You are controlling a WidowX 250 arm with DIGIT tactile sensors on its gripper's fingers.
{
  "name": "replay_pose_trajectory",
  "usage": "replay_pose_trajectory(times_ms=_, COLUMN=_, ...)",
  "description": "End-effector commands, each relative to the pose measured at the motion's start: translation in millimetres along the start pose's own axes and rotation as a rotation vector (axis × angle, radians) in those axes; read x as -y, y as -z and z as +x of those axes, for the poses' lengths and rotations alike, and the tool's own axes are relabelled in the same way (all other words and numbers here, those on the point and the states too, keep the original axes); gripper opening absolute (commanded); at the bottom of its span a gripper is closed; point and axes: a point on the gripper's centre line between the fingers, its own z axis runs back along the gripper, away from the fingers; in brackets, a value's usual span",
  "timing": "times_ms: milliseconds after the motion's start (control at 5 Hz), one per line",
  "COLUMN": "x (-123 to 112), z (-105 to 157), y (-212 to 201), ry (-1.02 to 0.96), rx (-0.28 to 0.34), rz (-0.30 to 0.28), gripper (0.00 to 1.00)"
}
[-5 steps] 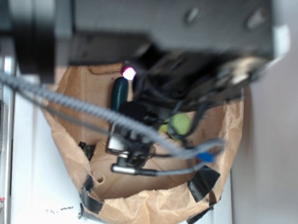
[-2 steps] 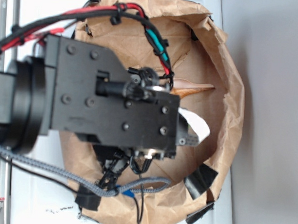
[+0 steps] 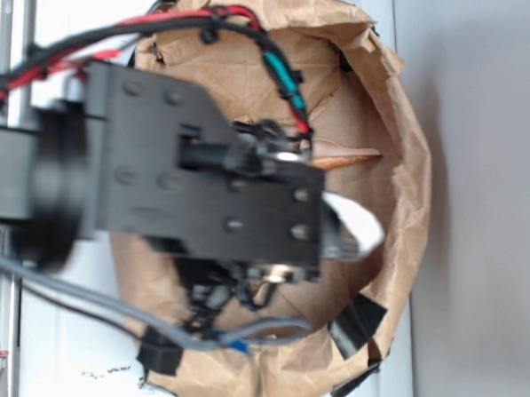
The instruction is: Grab the rock.
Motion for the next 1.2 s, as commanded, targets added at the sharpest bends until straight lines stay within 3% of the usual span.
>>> replay_pose_trajectory(times_ms=0, x=-50, z=41, y=-38, ry=-0.052, rx=0.108, rz=-0.029, gripper=1.00)
replay_pose_trajectory(times_ms=200, x=-35, z=44, y=-17, ry=0.027, rx=0.125, rz=0.001, gripper=1.00)
replay_pose_trajectory(times_ms=400, x=4, z=38, y=1, ry=0.147, rx=0.094, rz=0.007, gripper=1.00)
replay_pose_trajectory(times_ms=600, x=25, z=32, y=8, ry=0.239, rx=0.102, rz=-0.010, gripper=1.00)
replay_pose_trajectory(times_ms=800, x=40, z=35, y=16, ry=0.275, rx=0.138, rz=-0.019, gripper=1.00)
replay_pose_trajectory(times_ms=1000, x=45, z=39, y=40, ry=0.276, rx=0.087, rz=-0.003, gripper=1.00)
